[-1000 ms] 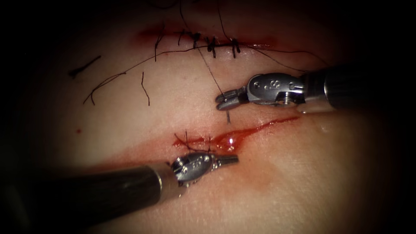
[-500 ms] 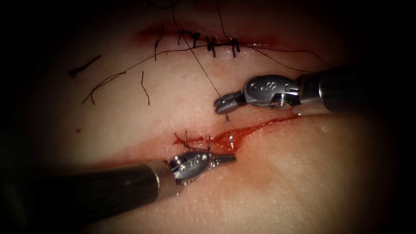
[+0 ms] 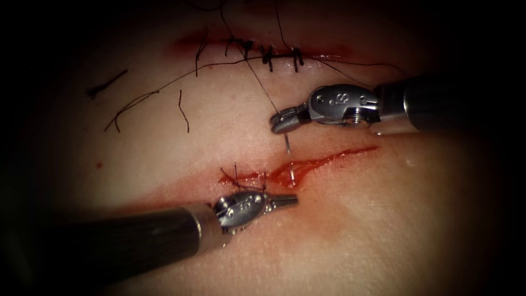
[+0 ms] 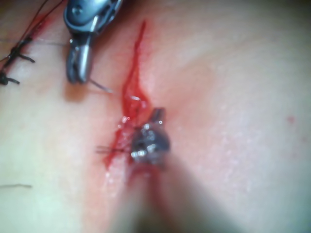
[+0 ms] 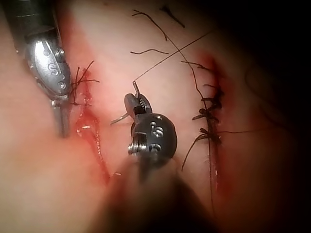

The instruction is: Wound Closure

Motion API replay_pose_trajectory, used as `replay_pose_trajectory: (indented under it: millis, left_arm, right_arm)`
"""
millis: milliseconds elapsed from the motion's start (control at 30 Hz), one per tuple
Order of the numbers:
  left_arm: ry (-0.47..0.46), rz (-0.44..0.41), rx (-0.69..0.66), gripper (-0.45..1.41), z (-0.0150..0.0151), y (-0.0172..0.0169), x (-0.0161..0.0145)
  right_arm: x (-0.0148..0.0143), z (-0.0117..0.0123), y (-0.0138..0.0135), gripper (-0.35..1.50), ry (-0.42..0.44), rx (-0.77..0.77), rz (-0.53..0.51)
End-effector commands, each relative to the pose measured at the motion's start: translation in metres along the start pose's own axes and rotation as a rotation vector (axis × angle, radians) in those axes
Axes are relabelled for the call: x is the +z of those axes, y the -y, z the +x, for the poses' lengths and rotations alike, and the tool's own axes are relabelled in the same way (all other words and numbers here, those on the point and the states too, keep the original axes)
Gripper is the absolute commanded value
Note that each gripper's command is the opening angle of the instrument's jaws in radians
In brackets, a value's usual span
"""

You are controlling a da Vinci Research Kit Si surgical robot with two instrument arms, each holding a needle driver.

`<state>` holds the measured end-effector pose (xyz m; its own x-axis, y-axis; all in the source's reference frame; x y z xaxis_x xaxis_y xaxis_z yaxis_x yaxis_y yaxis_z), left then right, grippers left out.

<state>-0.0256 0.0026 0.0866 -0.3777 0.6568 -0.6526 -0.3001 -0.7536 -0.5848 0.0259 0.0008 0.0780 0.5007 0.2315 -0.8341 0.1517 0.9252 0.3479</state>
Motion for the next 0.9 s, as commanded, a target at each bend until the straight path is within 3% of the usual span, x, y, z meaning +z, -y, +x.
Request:
replay_pose_trajectory:
  millis: [33,267,500,700,900]
  left_arm:
    - [0.000,-0.003,-0.002,0.09,-0.0005,-0.0002,0.0009]
    - [0.000,-0.002,-0.002,0.09,-0.0005,-0.0002,0.0009]
    - [0.000,-0.002,-0.002,0.09,-0.0005,-0.0003,0.0009]
    - [0.003,-0.002,-0.002,0.09,-0.0005,-0.0003,0.0009]
    - [0.003,-0.002,-0.002,0.09,-0.0005,-0.0003,0.0009]
  right_arm:
    - [0.0009,0.0000,-0.0003,-0.35,-0.005,0.001,0.000]
    - [0.0007,0.0003,-0.0009,-0.35,-0.008,0.008,-0.003]
    - [0.0008,0.0002,-0.0007,-0.35,0.017,0.165,0.016]
    - [0.0016,-0.0007,0.0007,-0.35,0.073,0.367,0.115]
    - [0.0023,-0.0016,0.0020,-0.35,0.119,0.456,0.167]
